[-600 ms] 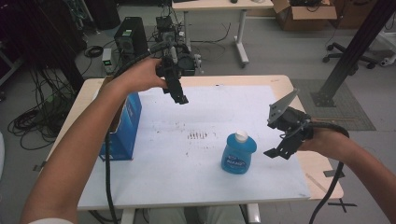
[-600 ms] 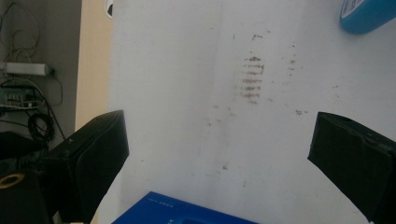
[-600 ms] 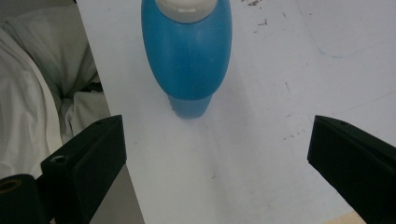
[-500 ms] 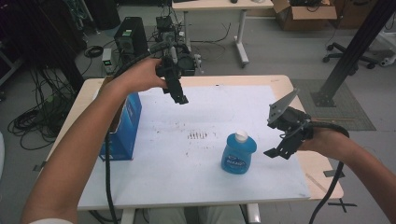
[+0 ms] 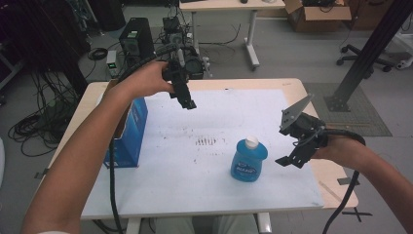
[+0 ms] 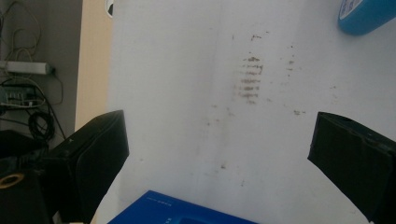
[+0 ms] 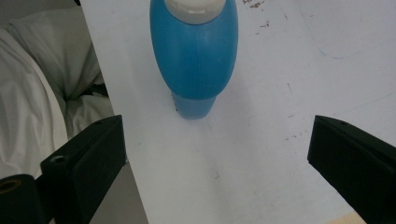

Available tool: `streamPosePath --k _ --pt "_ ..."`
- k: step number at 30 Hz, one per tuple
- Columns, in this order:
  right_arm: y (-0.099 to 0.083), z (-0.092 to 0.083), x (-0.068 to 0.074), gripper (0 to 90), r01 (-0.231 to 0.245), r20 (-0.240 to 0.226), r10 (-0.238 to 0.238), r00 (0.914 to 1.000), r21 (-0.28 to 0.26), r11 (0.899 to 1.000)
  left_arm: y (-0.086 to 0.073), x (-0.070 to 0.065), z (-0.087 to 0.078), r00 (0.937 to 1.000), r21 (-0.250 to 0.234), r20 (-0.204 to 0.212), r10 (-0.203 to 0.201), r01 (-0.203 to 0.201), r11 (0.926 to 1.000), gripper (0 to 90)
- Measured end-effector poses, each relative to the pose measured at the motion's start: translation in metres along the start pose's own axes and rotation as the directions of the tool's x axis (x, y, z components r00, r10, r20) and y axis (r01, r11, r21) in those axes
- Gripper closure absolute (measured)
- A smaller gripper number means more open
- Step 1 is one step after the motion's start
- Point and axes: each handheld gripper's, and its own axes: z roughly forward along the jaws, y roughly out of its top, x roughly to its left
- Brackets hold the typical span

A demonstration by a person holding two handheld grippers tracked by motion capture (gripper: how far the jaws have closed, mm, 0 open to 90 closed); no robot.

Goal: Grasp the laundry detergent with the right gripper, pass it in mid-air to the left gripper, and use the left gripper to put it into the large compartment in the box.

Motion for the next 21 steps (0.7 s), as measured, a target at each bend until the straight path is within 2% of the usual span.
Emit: streamPosePath --k 21 --pt "-0.014 0.010 0.005 3.7 -0.018 -0.017 0.017 0.9997 -0.070 0.997 0.002 -0.002 -0.002 1.0000 0.000 -0.006 -0.002 0.002 1.0000 5.2"
